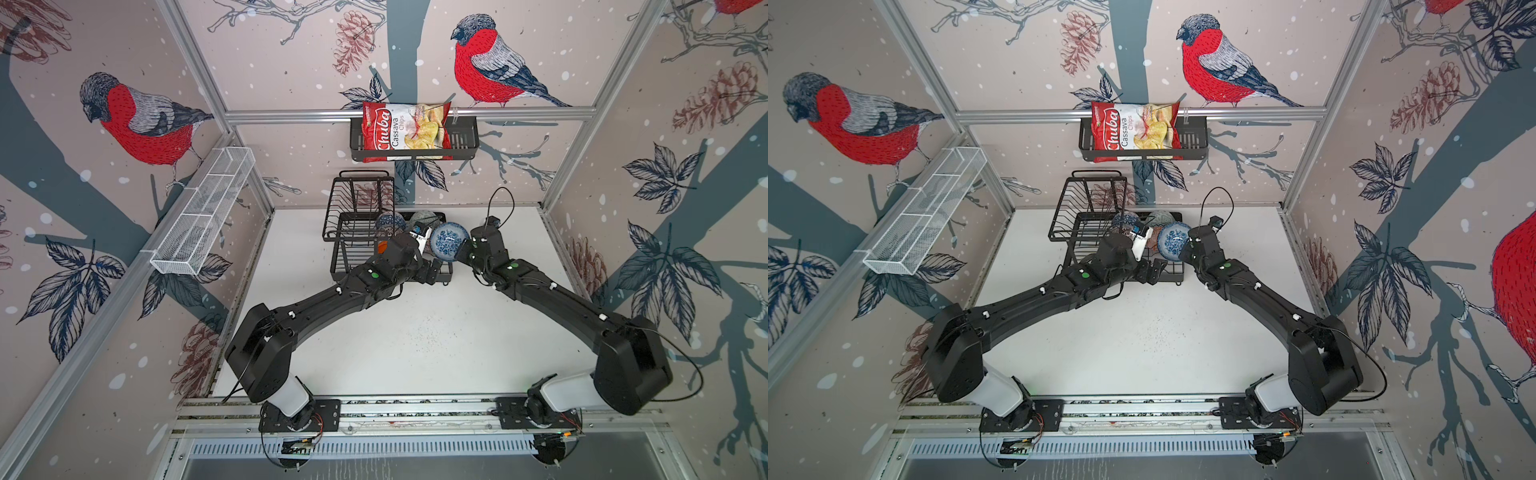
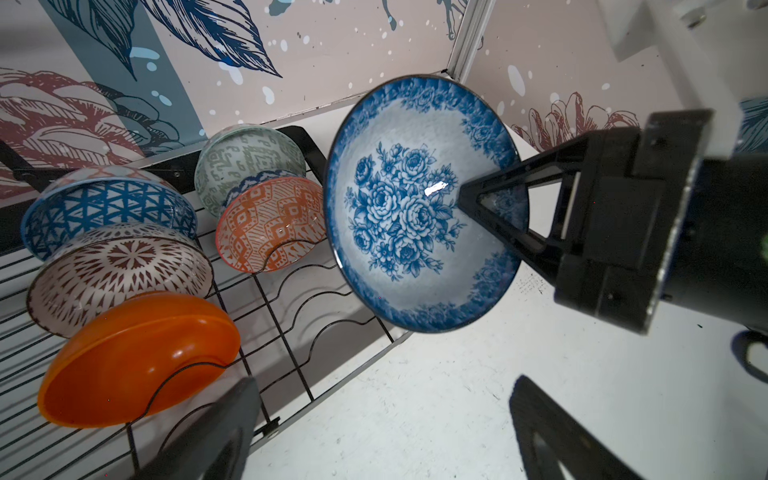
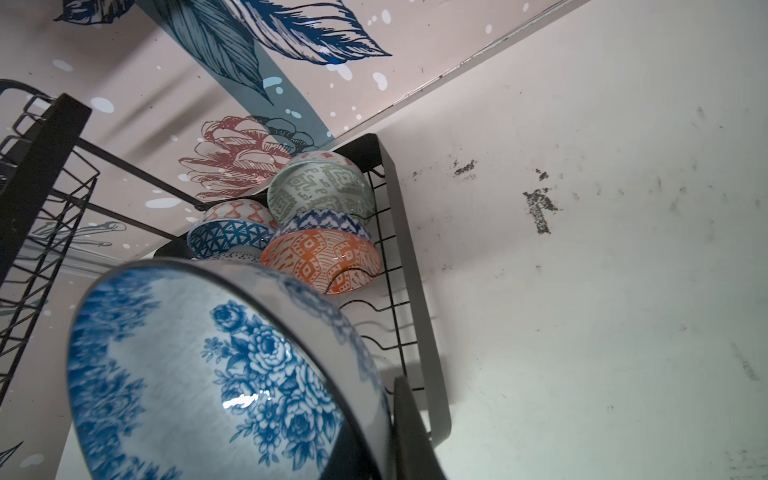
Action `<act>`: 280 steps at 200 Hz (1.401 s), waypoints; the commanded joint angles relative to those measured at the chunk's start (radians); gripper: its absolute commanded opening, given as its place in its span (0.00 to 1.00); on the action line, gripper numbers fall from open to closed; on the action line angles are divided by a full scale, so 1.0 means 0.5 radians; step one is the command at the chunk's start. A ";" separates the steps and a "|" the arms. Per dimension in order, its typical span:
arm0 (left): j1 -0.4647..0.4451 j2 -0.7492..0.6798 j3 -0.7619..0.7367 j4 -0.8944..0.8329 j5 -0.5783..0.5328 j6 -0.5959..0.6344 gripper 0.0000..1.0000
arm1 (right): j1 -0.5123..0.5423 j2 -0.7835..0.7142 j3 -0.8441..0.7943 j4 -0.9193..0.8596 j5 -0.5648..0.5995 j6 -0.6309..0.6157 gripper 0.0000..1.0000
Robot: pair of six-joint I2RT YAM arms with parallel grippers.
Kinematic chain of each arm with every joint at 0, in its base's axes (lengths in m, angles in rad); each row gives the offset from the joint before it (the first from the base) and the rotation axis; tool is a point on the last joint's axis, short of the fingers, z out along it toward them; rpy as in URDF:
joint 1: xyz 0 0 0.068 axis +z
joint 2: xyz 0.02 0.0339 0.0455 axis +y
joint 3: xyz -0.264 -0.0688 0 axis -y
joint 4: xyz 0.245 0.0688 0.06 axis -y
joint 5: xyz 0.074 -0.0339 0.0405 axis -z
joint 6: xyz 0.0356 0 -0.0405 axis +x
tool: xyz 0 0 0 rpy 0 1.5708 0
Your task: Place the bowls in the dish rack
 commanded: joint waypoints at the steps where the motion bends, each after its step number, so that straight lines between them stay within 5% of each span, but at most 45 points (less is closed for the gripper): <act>1: 0.030 -0.029 -0.015 0.109 0.019 -0.049 0.87 | 0.052 -0.001 0.036 0.143 0.061 0.052 0.02; 139: 0.090 -0.096 -0.106 0.237 -0.012 -0.093 0.37 | 0.367 -0.245 -0.270 0.579 0.287 0.104 0.01; 187: 0.099 -0.132 -0.135 0.275 -0.024 -0.101 0.11 | 0.477 -0.335 -0.421 0.823 0.398 0.059 0.02; 241: 0.101 -0.149 -0.153 0.297 -0.041 -0.104 0.00 | 0.581 -0.280 -0.409 0.902 0.476 -0.003 0.06; 280: 0.104 -0.239 -0.241 0.395 -0.209 -0.133 0.00 | 0.581 -0.271 -0.352 0.835 0.463 0.024 0.24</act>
